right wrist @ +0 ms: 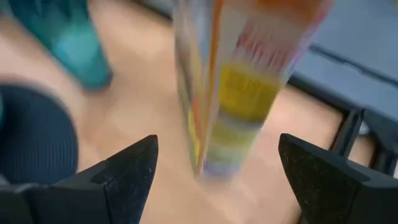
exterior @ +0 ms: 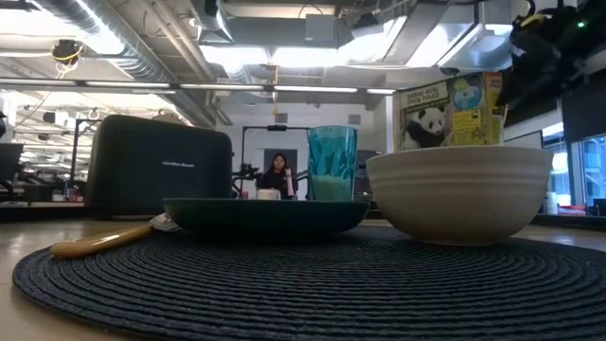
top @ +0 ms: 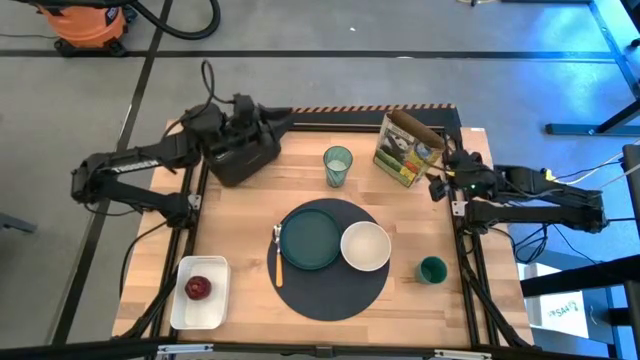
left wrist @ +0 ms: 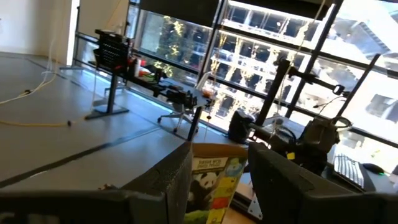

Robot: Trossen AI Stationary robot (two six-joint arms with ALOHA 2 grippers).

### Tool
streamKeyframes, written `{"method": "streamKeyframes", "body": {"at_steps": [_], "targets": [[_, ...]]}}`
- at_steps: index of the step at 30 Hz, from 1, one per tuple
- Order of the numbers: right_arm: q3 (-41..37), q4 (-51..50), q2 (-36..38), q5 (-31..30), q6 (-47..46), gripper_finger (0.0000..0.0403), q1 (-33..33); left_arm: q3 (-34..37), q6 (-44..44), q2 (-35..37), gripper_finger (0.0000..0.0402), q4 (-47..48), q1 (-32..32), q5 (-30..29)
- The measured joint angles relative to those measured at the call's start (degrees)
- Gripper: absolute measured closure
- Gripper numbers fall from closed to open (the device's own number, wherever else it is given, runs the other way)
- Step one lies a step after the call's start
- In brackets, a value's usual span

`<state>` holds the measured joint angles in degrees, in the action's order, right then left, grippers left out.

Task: Arrange a breakfast setting
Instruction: Pour the cereal into the white bowl

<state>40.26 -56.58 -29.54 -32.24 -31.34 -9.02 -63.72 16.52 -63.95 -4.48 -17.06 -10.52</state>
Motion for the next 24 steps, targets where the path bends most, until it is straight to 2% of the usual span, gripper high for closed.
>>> {"method": "streamKeyframes", "body": {"at_steps": [4,11,14,19,22,24], "targets": [[-0.3,0.9,1.1,-0.8,0.6,0.0079,-4.6,-0.4,-0.1,-0.5,0.025,0.0,-2.5,1.7],[-0.4,6.3,-1.0,9.5,9.5,0.0079,-13.8,-0.4,-6.5,-0.5,0.025,0.1,-4.5,-3.8],[-0.4,11.1,-3.0,14.0,13.7,0.0079,-17.6,-0.4,-6.2,-0.5,0.025,0.3,-4.4,-4.1],[-0.4,12.7,-7.6,20.2,18.3,0.008,-23.9,-0.4,-6.4,-0.5,0.025,3.9,-4.4,-3.4],[-0.4,15.5,-10.0,23.2,20.1,0.0096,-27.5,-0.4,-6.6,-0.5,0.025,8.5,-4.7,-3.4],[-0.4,17.6,-11.4,25.7,21.3,0.0125,-29.6,-0.4,-6.6,-0.5,0.025,12.6,-5.0,-3.2]]}}
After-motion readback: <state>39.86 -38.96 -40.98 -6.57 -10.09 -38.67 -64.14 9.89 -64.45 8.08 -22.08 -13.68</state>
